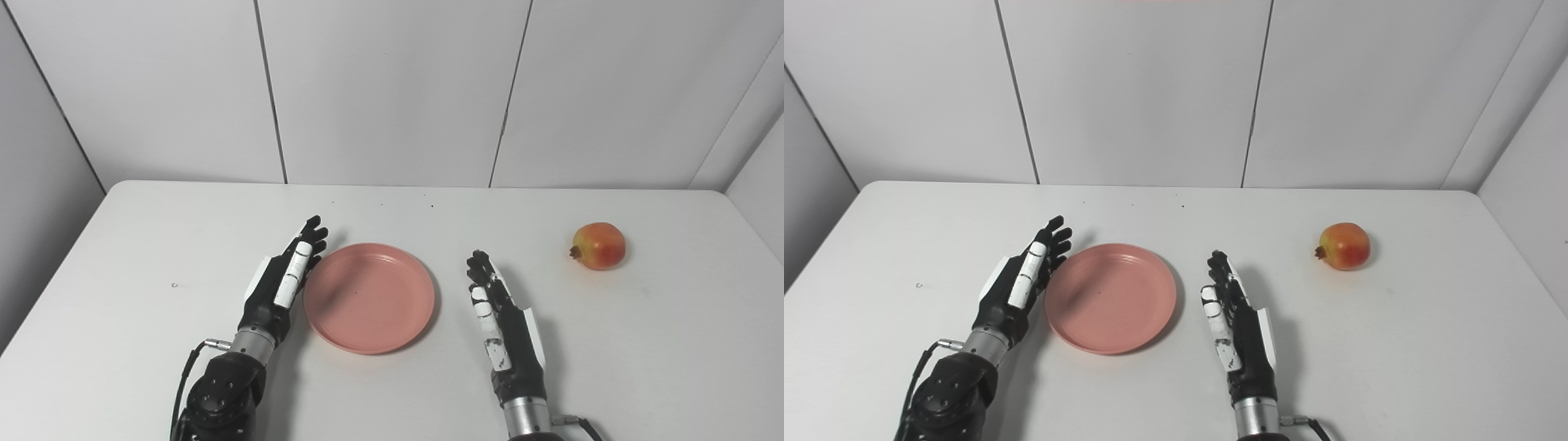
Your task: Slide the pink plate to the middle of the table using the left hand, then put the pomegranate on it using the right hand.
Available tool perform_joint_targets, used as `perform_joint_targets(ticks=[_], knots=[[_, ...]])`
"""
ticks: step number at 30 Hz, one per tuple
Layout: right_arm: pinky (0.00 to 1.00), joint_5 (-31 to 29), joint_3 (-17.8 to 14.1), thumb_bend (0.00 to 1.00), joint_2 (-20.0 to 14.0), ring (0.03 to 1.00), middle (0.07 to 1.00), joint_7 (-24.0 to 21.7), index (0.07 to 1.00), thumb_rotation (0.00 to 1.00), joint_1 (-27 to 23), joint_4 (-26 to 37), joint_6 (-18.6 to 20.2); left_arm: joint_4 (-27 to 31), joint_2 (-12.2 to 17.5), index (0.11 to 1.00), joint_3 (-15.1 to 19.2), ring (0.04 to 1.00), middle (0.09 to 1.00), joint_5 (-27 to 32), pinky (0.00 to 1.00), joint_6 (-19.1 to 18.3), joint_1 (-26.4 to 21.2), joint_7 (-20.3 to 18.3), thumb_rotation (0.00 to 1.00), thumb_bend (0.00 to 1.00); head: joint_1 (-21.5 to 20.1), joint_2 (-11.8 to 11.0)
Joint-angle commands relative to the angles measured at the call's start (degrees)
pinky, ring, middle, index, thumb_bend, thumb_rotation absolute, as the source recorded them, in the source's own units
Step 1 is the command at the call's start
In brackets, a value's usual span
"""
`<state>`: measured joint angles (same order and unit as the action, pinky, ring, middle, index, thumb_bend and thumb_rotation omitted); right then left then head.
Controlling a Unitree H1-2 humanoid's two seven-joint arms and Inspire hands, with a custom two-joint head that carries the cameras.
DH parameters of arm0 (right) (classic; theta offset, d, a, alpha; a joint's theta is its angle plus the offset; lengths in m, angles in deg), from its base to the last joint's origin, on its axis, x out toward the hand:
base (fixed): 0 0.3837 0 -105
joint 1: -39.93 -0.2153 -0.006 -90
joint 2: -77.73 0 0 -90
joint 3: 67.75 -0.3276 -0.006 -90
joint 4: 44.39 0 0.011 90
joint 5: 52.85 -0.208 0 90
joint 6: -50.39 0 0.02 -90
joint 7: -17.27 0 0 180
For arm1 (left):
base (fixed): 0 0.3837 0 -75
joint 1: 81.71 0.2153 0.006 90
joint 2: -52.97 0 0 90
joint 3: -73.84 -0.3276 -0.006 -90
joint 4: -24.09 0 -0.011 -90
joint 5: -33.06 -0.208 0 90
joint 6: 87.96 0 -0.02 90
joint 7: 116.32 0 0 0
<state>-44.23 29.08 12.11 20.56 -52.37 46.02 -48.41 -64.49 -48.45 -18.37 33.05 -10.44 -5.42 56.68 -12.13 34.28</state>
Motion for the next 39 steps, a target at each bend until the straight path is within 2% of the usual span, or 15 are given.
perform_joint_targets(ticks=[1,4,13,24,31,35,39], knots=[[0.92,0.3,0.3,0.53,0.6,0.92,0.91,0.8,0.911,0.92,-1.0,0.5,-0.7,2.0,-0.7,0.926,-0.2,0.932,0.928,0.8,0.93,1.7,-0.8,0.3,1.0,0.64,0.0,0.0],[0.93,0.2,0.3,0.54,0.6,0.924,0.915,0.6,0.915,0.94,-1.1,0.5,-0.6,2.4,-1.6,0.905,0.0,0.915,0.914,0.9,0.9,1.5,-0.5,0.5,1.0,0.63,-0.3,0.3],[0.93,0.7,0.5,0.55,0.8,0.924,0.912,0.9,0.913,0.96,-1.1,0.2,-1.1,3.6,-2.8,0.91,0.7,0.929,0.922,3.4,0.92,0.2,-0.3,-0.2,1.0,0.62,-1.0,0.4],[0.93,0.8,1.0,0.54,0.8,0.922,0.912,1.4,0.914,0.96,-1.2,0.5,-0.7,6.9,-1.1,0.963,-1.5,0.959,0.953,3.9,0.98,-3.5,0.5,-2.4,1.0,0.64,-1.4,0.7],[0.93,0.8,0.8,0.54,0.5,0.923,0.912,1.5,0.914,0.95,-1.1,1.1,-0.3,5.1,-1.1,0.969,-1.8,0.961,0.957,3.4,0.98,0.4,0.7,-2.4,1.0,0.62,0.3,0.6],[0.94,0.1,0.3,0.54,0.4,0.923,0.911,1.5,0.914,0.94,-1.2,1.4,0.0,4.2,-1.4,0.96,-1.8,0.957,0.952,1.7,0.97,1.7,0.9,-0.9,1.0,0.62,0.6,0.5],[0.93,1.7,0.0,0.53,0.2,0.92,0.907,2.5,0.912,0.94,-1.5,1.7,-0.5,3.2,-2.9,0.924,-0.5,0.932,0.927,1.8,0.94,3.6,0.8,1.4,1.0,0.6,0.4,0.3]])
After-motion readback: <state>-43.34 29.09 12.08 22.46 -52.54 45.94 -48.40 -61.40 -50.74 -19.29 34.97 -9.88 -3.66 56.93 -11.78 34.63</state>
